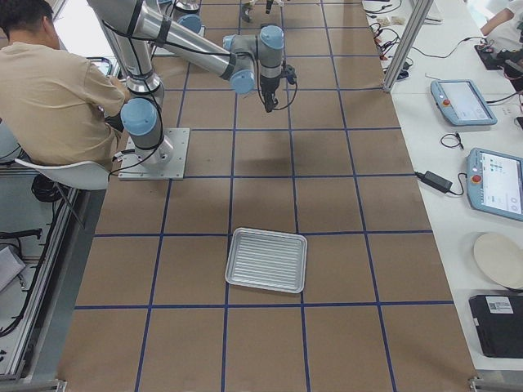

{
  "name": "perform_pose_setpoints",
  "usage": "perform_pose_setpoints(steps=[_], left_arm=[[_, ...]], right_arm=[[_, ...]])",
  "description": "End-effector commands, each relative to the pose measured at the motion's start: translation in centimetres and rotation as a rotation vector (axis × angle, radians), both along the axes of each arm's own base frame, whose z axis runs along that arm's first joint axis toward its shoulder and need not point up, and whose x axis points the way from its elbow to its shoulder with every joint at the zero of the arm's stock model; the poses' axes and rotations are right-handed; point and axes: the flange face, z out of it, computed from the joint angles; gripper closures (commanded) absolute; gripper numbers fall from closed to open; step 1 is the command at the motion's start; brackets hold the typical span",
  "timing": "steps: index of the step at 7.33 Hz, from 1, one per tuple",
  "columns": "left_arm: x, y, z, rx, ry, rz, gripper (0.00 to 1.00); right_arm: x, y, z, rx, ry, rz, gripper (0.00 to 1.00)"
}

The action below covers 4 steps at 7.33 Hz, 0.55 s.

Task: Place bearing gear from tray to pile

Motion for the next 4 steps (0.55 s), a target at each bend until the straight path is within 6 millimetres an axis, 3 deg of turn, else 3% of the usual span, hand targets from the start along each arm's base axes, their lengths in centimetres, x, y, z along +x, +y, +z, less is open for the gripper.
perform_pose_setpoints(steps=[1, 2, 3, 4], left_arm=[[0.2, 0.0, -1.7, 0.008, 0.002, -0.003, 1.00], [0.4, -0.2, -2.4, -0.001, -0.007, -0.005, 1.00], [0.5, -0.3, -2.6, 0.000, -0.006, -0.006, 1.00], [0.5, -0.3, -2.6, 0.000, -0.006, -0.005, 1.00]], right_arm=[[10.7, 1.9, 0.2, 0.002, -0.065, -0.207, 1.00], [15.9, 1.5, -0.2, 0.021, -0.097, -0.290, 1.00], [20.0, 0.8, -2.2, 0.042, -0.085, -0.359, 0.99], [21.9, 0.5, -4.2, 0.064, -0.068, -0.424, 0.92]])
